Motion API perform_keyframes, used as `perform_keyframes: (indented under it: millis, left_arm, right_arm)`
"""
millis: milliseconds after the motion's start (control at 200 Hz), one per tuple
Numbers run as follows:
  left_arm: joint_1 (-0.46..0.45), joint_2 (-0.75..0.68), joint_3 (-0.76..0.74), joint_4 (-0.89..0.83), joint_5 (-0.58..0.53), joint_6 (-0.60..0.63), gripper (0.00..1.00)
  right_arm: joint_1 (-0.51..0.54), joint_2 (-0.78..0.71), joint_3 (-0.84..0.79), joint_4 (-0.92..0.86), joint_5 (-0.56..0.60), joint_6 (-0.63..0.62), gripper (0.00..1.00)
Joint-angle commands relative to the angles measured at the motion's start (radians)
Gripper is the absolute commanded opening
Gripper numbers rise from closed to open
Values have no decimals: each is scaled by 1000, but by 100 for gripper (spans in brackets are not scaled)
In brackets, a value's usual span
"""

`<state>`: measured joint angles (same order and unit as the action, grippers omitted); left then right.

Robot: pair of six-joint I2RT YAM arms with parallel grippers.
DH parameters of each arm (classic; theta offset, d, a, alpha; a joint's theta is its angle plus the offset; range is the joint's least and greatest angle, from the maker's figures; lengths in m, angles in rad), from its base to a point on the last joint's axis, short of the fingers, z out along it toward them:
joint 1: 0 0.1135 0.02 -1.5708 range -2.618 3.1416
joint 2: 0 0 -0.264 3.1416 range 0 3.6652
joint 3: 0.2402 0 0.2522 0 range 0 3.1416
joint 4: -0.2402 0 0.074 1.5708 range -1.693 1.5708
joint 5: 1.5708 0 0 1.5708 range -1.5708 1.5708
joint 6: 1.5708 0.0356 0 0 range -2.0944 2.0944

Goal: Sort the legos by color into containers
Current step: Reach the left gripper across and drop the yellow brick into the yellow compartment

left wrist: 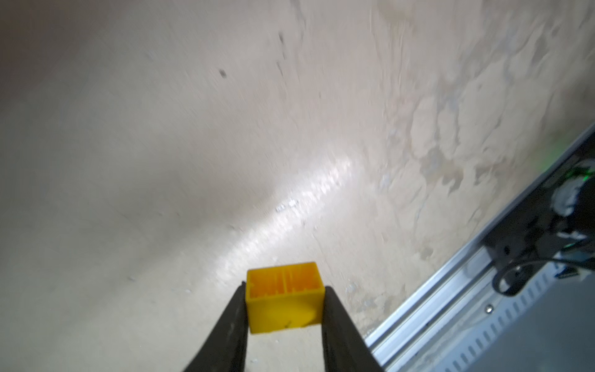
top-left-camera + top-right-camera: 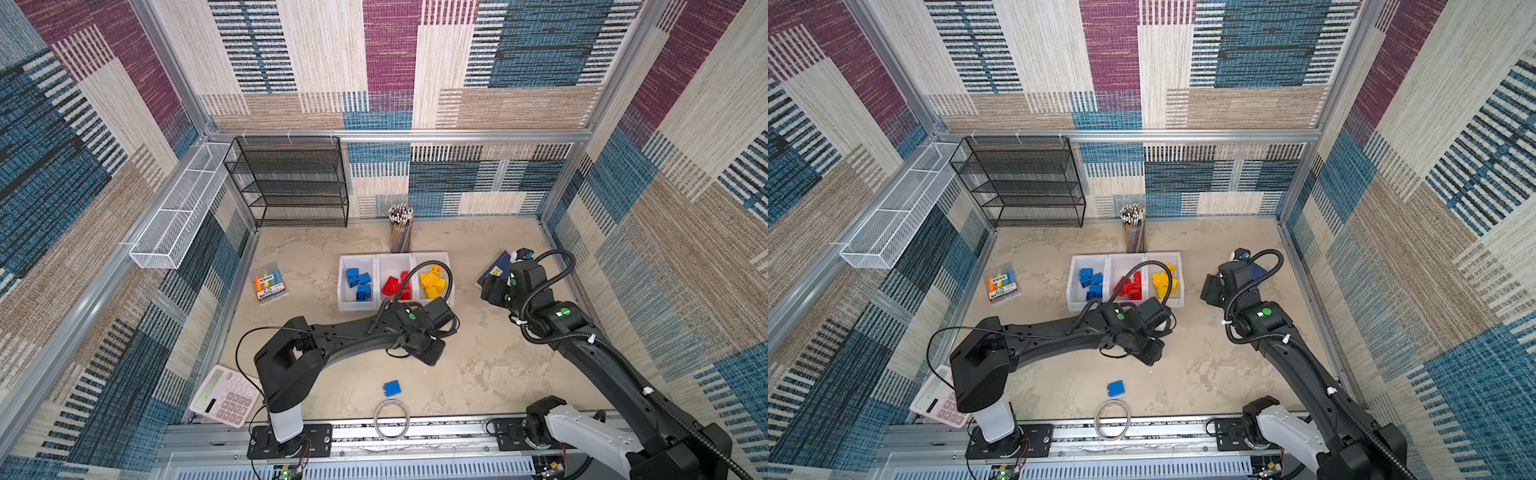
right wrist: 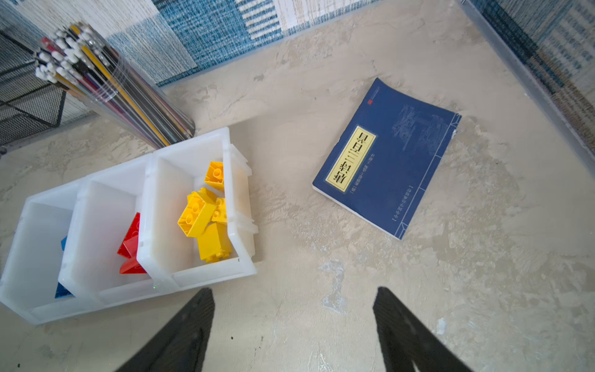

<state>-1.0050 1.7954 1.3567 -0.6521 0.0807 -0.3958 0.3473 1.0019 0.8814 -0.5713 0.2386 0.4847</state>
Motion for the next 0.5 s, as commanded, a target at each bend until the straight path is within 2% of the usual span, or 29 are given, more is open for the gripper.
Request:
perform_keyframes:
  millis: [0,185,366,496]
  left_arm:
    - [70,32,105,-26,-25,129,37]
    - [177,211,406,-70,-20,236,37]
    - [253,399,706,-136,-12,263,37]
    - [292,496,831,-164,-17,267,37]
  right_arm:
    - [1,-17,0,-7,3,-6,81]
    - [0,-41,-1,-37,-4,-3,80]
    - [-2,-66,9,-71,3,-4,80]
    - [-1,-66,19,-90,4,-7,80]
